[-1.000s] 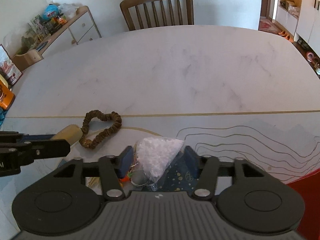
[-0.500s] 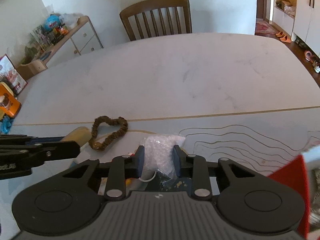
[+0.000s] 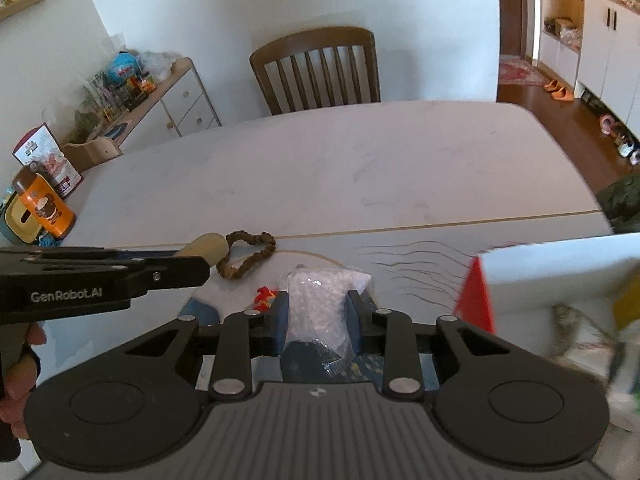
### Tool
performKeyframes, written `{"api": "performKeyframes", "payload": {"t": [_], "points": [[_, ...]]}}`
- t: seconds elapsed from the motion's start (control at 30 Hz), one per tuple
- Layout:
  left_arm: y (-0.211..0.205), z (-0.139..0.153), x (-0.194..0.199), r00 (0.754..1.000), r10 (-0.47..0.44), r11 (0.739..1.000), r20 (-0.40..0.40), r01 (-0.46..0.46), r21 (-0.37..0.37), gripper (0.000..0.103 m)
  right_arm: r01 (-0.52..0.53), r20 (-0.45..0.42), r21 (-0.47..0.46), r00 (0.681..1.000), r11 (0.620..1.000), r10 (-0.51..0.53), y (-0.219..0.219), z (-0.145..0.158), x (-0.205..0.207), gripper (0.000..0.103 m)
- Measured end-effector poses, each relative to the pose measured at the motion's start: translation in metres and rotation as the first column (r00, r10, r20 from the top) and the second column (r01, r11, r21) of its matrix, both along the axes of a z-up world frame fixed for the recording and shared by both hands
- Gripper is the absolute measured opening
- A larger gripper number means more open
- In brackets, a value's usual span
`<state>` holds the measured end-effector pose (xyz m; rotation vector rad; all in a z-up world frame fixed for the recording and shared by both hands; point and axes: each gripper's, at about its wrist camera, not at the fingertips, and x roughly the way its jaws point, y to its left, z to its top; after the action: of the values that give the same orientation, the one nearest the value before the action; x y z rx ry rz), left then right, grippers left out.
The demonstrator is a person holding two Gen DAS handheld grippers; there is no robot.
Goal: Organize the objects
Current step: 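Carry the tan cylinder and bubble-wrap bag over the shoebox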
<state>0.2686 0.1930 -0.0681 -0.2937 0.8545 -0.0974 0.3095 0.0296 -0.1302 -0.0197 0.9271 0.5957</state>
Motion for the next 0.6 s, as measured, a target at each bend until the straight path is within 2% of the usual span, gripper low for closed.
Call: {"api": "performKeyframes", "payload": {"t": [0.33, 0.6], "points": [[-0.052, 0.026, -0.014, 0.997, -0.073, 0.997, 0.035, 0.072, 0.01, 0.019, 0.028, 0.048, 0.003, 0.998, 1.0, -0.028, -0.055, 0.035, -0.034, 0.028], [-0.099, 0.034, -0.015, 0.992, -0.115, 0.993, 0.049, 0.115, 0.008, 0.019, 0.032, 0.071, 0.018, 0.997, 0.999, -0.034, -0.095, 0.047, -0.042, 0.028]]}}
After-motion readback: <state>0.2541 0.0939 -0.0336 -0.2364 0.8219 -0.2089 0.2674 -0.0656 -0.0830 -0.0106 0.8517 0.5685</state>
